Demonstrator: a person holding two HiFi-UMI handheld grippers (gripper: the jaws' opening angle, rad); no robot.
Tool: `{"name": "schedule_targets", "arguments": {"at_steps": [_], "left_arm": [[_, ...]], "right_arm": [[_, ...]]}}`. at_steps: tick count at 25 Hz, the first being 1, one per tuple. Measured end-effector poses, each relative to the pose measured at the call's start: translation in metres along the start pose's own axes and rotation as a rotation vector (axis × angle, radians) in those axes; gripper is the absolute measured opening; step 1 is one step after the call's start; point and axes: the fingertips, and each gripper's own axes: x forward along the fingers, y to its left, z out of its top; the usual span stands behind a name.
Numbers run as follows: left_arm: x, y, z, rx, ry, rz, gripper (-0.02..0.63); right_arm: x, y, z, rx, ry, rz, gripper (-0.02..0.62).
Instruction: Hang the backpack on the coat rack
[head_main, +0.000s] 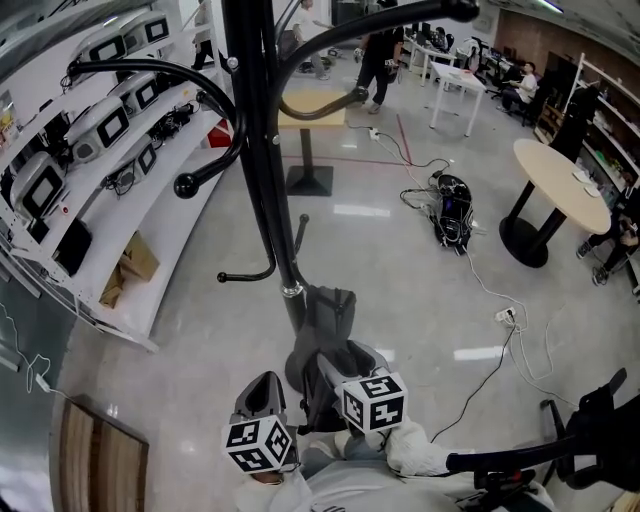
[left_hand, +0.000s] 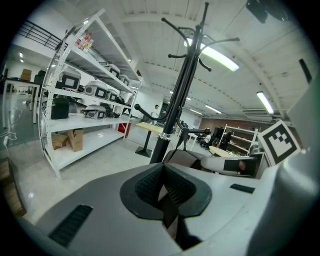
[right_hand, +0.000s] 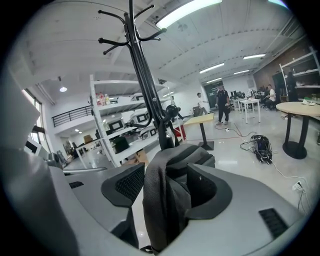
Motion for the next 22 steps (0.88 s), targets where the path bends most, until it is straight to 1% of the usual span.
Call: {"name": "schedule_targets", "arguments": {"at_steps": [3, 9, 16, 20, 22], "left_arm": [[0.0, -0.006, -0.001, 0.009, 0.002, -0.02, 0.003], [0.001, -0.02, -0.009, 0.013, 0.015, -0.078, 0.003], [-0.004, -0.041, -0.015, -0.001, 0.011, -0.15, 0.003], [-0.007, -0.045, -0.017, 0.002, 0.012, -0.162, 0.003], [-0.01, -0.047, -0.02, 0.003, 0.017, -0.155, 0.003]], "right_arm": [[-0.009, -0.006, 0.0, 0.015, -0.017, -0.019, 0.242], [-0.033, -0.017, 0.003, 0.079, -0.077, -0.037, 0.242], [-0.062, -0.027, -0.009, 0.105, -0.091, -0.068, 0.241], [-0.066, -0.03, -0.013, 0.106, -0.092, -0.086, 0.238], [-0.07, -0.03, -0.014, 0.112, -0.096, -0.083, 0.215]]}}
